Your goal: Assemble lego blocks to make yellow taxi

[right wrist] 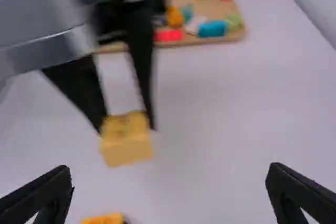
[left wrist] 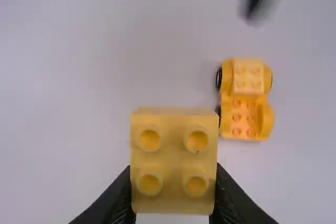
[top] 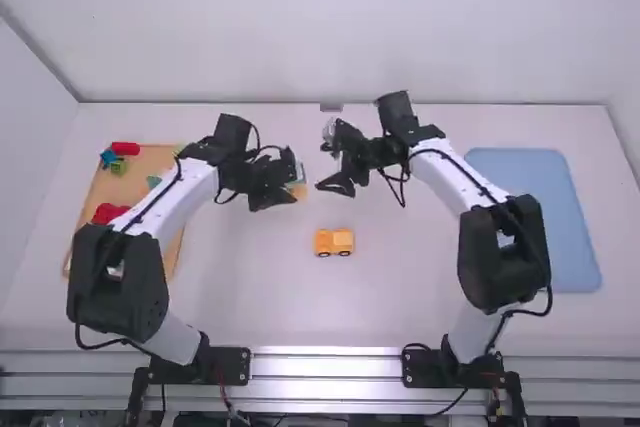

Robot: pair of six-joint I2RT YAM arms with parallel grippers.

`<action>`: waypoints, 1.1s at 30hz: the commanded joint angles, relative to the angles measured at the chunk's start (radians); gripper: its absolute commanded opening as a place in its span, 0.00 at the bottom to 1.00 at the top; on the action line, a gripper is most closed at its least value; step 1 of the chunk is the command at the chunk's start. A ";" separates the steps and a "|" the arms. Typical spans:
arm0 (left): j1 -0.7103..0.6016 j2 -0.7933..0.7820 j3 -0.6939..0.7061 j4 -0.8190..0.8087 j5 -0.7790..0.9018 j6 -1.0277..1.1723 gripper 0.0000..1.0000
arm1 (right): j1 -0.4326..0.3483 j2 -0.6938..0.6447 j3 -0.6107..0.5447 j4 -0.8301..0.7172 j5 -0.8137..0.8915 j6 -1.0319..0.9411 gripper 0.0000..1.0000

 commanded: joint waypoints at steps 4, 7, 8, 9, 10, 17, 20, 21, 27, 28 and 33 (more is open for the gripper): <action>-0.042 -0.011 -0.063 0.031 -0.203 0.060 0.17 | 0.006 -0.079 -0.007 0.035 0.303 0.243 0.98; -0.058 -0.003 -0.092 0.018 -0.201 0.110 0.16 | 0.004 -0.100 -0.007 0.067 0.416 0.321 0.98; -0.059 -0.002 -0.095 0.013 -0.201 0.120 0.15 | 0.003 -0.101 -0.007 0.069 0.425 0.325 0.98; -0.063 -0.003 -0.106 0.002 -0.201 0.144 0.12 | 0.000 -0.106 -0.007 0.072 0.443 0.326 0.98; -0.064 -0.003 -0.116 -0.008 -0.201 0.159 0.04 | -0.002 -0.107 -0.007 0.071 0.449 0.326 0.98; -0.117 0.004 -0.215 0.050 -0.194 0.172 0.08 | -0.017 -0.111 -0.010 0.074 0.449 0.326 0.98; -0.126 0.034 -0.250 0.140 -0.204 0.095 0.05 | -0.017 -0.111 -0.010 0.083 0.451 0.336 0.99; -0.127 0.053 -0.256 0.166 -0.205 0.066 0.02 | -0.017 -0.111 -0.010 0.089 0.451 0.350 0.98; -0.127 0.140 -0.221 0.127 -0.258 0.036 0.02 | -0.017 -0.111 -0.010 0.107 0.492 0.374 0.98; -0.127 0.149 -0.207 0.108 -0.257 0.036 0.02 | -0.017 -0.111 -0.010 0.109 0.503 0.379 0.98; -0.122 0.174 -0.152 0.013 -0.227 0.036 0.02 | -0.014 -0.111 -0.010 0.128 0.534 0.401 0.99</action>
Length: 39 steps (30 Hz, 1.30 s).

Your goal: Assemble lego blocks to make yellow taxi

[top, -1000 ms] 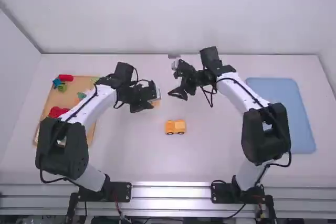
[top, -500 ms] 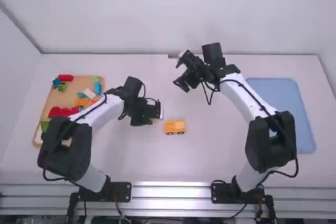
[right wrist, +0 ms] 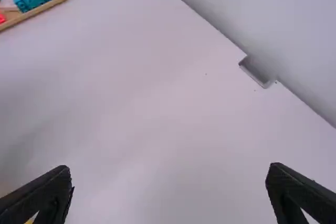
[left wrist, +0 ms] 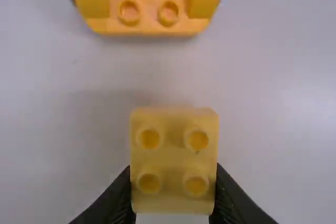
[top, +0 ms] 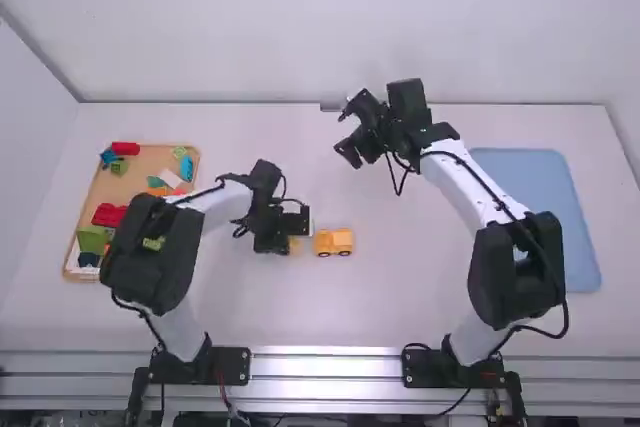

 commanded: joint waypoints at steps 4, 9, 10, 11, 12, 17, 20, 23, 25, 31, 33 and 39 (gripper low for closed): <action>0.002 0.012 -0.007 0.043 0.019 -0.009 0.07 | 0.001 -0.025 -0.010 0.002 0.016 0.016 0.98; 0.002 0.019 -0.045 0.103 0.000 -0.010 0.09 | 0.000 -0.025 -0.010 0.001 0.019 0.015 0.98; 0.002 0.019 -0.045 0.103 -0.002 -0.010 0.09 | 0.000 -0.025 -0.010 0.001 0.019 0.016 0.98; 0.002 0.019 -0.044 0.100 -0.002 -0.009 0.10 | 0.000 -0.025 -0.010 0.001 0.019 0.016 0.98; 0.002 0.019 -0.043 0.098 0.001 -0.009 0.12 | 0.000 -0.025 -0.010 0.000 0.020 0.015 0.98; 0.002 0.019 -0.043 0.089 0.000 -0.009 0.29 | 0.000 -0.025 -0.010 -0.002 0.020 0.016 0.98; 0.002 0.019 -0.048 0.086 -0.003 -0.009 0.44 | 0.000 -0.025 -0.010 -0.002 0.020 0.016 0.99; 0.002 0.019 -0.055 0.096 -0.007 -0.009 0.60 | 0.002 -0.025 -0.010 -0.002 0.020 0.015 0.98; 0.003 0.019 -0.057 0.097 -0.007 -0.009 0.64 | -0.001 -0.025 -0.010 -0.002 0.019 0.016 0.98; 0.002 0.014 -0.005 0.056 -0.062 0.079 0.99 | -0.002 -0.025 -0.010 0.013 0.020 0.011 0.98; 0.003 0.005 0.037 0.022 -0.058 0.090 0.99 | -0.002 -0.025 -0.010 0.021 0.021 0.008 0.98; 0.011 -0.018 0.313 -0.199 0.031 0.058 0.99 | -0.010 -0.045 -0.010 0.007 0.070 0.003 0.99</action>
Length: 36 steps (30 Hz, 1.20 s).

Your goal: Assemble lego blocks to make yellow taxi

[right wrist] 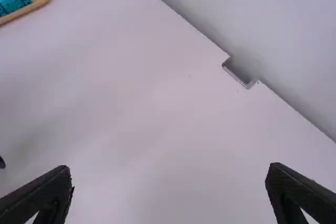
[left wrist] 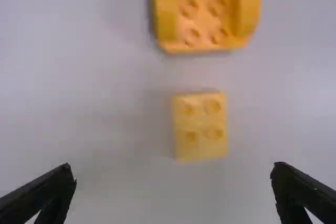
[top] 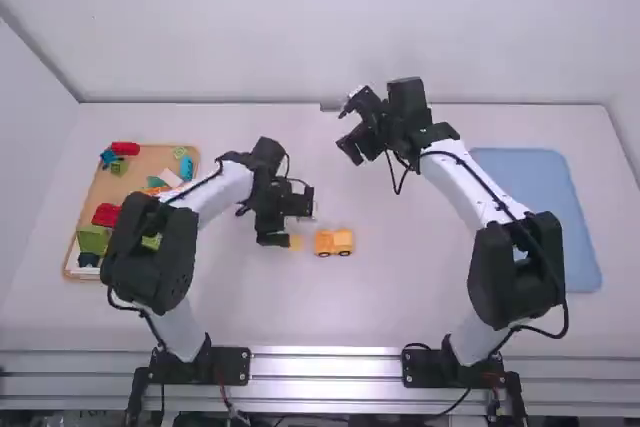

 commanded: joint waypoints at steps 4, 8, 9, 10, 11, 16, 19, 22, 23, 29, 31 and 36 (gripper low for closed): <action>0.011 -0.019 0.241 -0.108 0.079 -0.013 0.99 | -0.012 -0.079 -0.011 -0.087 0.008 -0.039 0.98; 0.003 -0.019 0.303 -0.079 0.050 -0.050 0.99 | -0.012 -0.122 -0.055 -0.104 0.008 -0.048 0.98; 0.002 -0.019 0.314 -0.082 0.054 -0.104 0.99 | -0.012 -0.145 -0.090 -0.099 0.008 -0.048 0.98; 0.002 -0.019 0.317 -0.082 0.063 -0.130 0.99 | -0.012 -0.167 -0.124 -0.084 0.008 -0.053 0.98; 0.002 -0.019 0.322 -0.087 0.063 -0.167 0.99 | -0.009 -0.193 -0.172 -0.053 0.008 -0.055 0.98; 0.022 -0.019 0.323 -0.201 0.146 -0.049 0.99 | -0.013 -0.320 -0.373 0.118 0.008 -0.055 0.98; 0.074 -0.019 0.310 -0.325 0.274 0.099 0.99 | -0.022 -0.393 -0.496 0.230 0.009 -0.052 0.99; 0.117 -0.019 0.272 -0.340 0.352 0.157 0.99 | -0.021 -0.443 -0.580 0.322 0.008 -0.052 0.98; 0.140 -0.019 0.239 -0.325 0.381 0.194 0.99 | -0.022 -0.467 -0.618 0.359 0.008 -0.052 0.98; 0.196 -0.019 0.115 -0.211 0.429 0.198 0.99 | -0.002 -0.528 -0.725 0.451 0.008 -0.056 0.99; 0.213 -0.019 0.068 -0.198 0.460 0.261 0.99 | 0.002 -0.538 -0.737 0.442 -0.011 -0.076 0.98; 0.275 -0.020 -0.040 -0.180 0.600 0.470 0.99 | -0.065 -0.529 -0.735 0.300 -0.377 -0.365 0.99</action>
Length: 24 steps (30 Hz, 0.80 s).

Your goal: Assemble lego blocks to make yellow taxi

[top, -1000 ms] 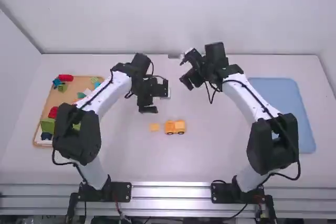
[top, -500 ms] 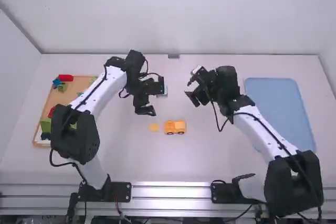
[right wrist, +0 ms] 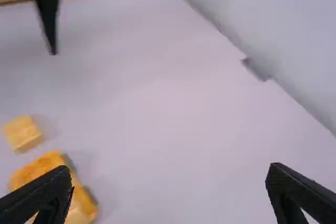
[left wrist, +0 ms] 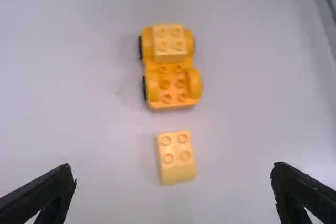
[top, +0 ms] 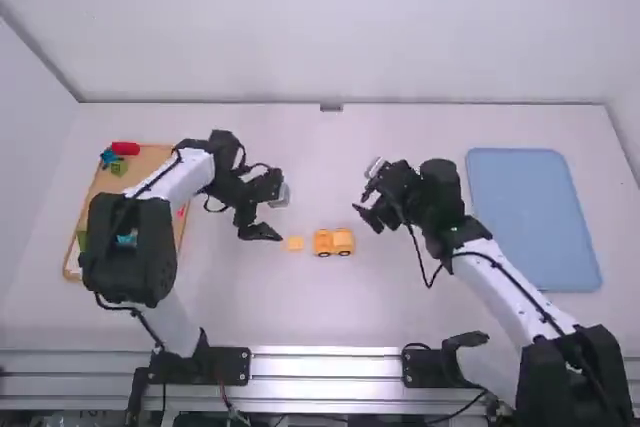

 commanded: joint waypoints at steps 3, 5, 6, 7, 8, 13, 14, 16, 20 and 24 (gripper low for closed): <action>0.068 -0.017 -0.077 0.045 0.164 0.154 0.99 | -0.114 0.002 -0.004 -0.166 -0.428 -0.414 0.98; 0.084 -0.017 -0.097 0.059 0.182 0.154 0.99 | -0.175 0.008 -0.002 -0.206 -0.544 -0.470 0.99; 0.088 -0.017 -0.101 0.058 0.186 0.154 0.99 | -0.195 0.009 -0.002 -0.224 -0.580 -0.493 0.99; 0.089 -0.017 -0.105 0.057 0.188 0.154 0.99 | -0.214 0.011 -0.002 -0.248 -0.606 -0.521 0.98; 0.084 -0.017 -0.109 0.046 0.192 0.146 0.99 | -0.238 0.018 0.000 -0.299 -0.620 -0.589 0.99; 0.059 -0.017 -0.126 0.053 0.161 0.146 0.99 | -0.211 0.076 0.011 -0.381 -0.604 -0.698 0.99; 0.058 -0.017 -0.129 0.058 0.148 0.146 0.99 | -0.205 0.085 0.014 -0.381 -0.605 -0.696 0.99; 0.056 -0.017 -0.162 0.086 0.149 0.151 0.99 | -0.187 0.124 0.034 -0.382 -0.593 -0.687 0.99; 0.069 -0.017 -0.301 0.310 0.217 0.069 0.99 | -0.174 0.190 0.078 -0.381 -0.590 -0.653 0.99; 0.061 -0.017 -0.438 0.634 0.259 -0.116 0.99 | -0.175 0.207 0.095 -0.380 -0.589 -0.635 0.99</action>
